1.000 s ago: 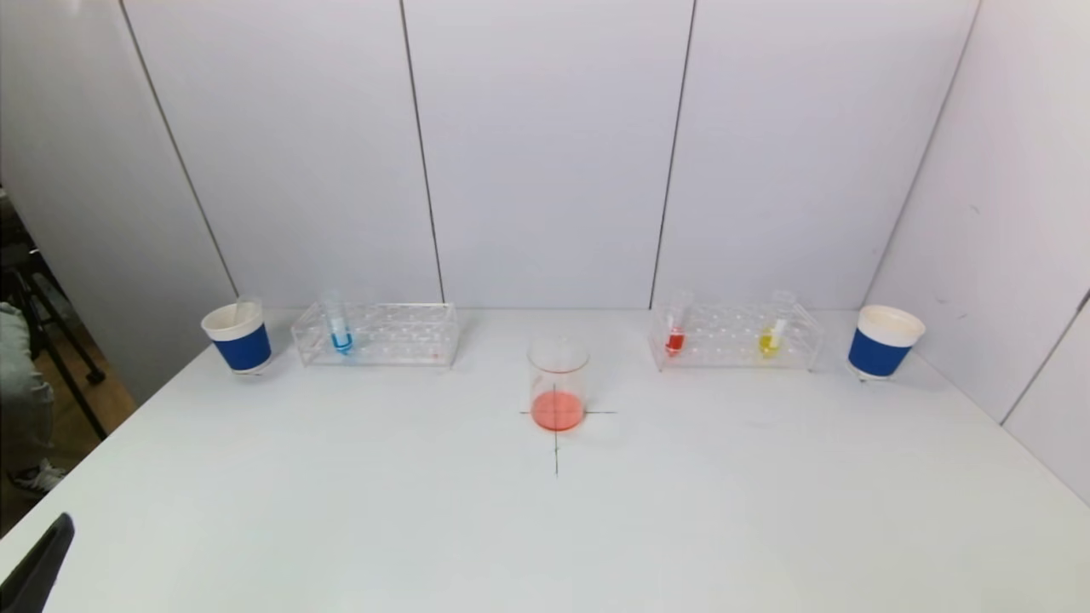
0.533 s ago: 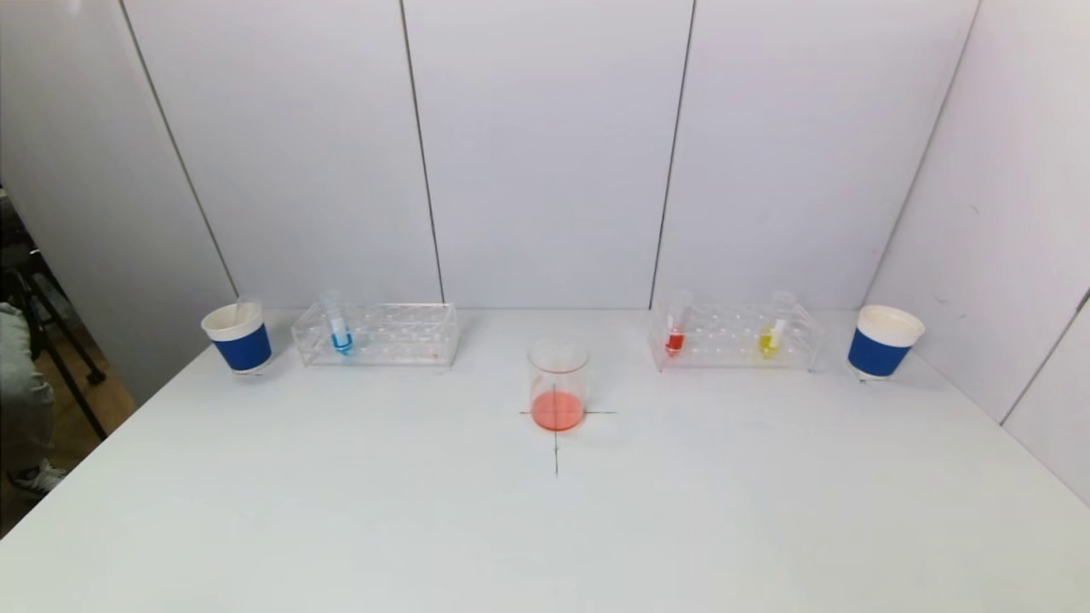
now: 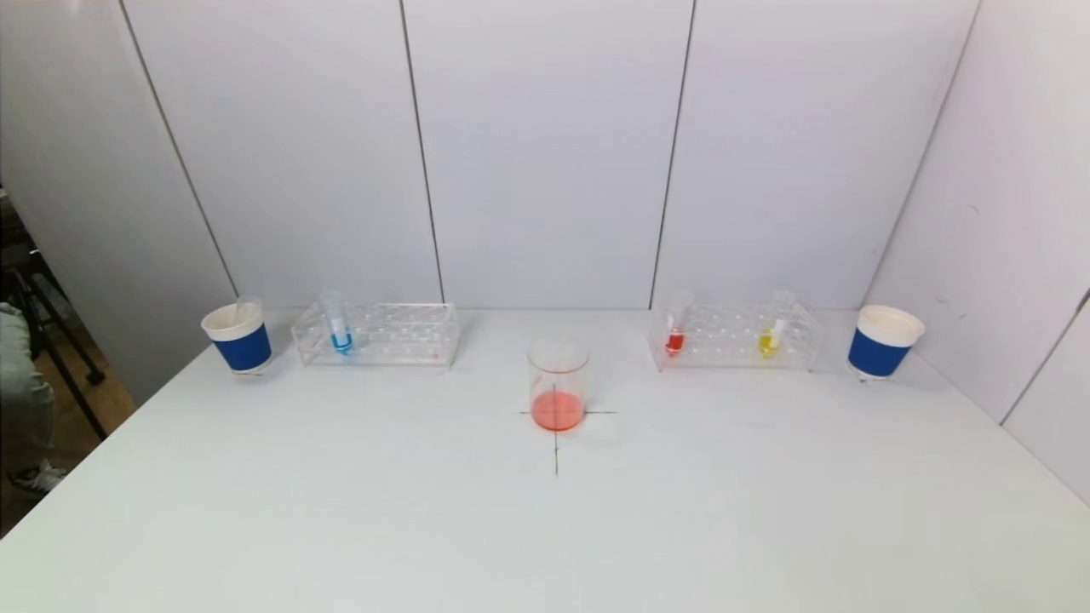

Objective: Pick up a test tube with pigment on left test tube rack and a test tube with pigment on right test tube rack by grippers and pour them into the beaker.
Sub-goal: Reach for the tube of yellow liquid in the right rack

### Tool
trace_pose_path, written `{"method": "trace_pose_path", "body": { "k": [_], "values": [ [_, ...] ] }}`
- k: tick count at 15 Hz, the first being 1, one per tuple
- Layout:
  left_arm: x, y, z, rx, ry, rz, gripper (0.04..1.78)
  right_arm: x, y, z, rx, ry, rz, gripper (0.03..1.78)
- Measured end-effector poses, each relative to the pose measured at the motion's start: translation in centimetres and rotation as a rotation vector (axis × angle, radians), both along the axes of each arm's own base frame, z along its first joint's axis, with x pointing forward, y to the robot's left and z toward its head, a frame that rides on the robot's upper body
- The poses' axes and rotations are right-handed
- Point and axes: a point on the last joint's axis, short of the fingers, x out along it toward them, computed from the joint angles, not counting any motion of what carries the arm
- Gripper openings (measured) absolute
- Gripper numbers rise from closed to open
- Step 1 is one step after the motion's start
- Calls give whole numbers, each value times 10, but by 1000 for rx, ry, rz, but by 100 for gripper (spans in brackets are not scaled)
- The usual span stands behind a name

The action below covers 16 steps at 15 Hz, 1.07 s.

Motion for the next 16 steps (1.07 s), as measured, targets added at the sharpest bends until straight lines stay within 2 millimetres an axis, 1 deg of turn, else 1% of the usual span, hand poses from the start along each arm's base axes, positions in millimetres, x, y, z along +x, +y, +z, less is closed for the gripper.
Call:
{"method": "trace_pose_path", "body": {
  "k": [3,16],
  "values": [
    [0,1,0,-97,6,47,176,0,0,0,0,0,0,177],
    [0,1,0,-101,6,49,176,0,0,0,-2,0,0,177]
  ]
}}
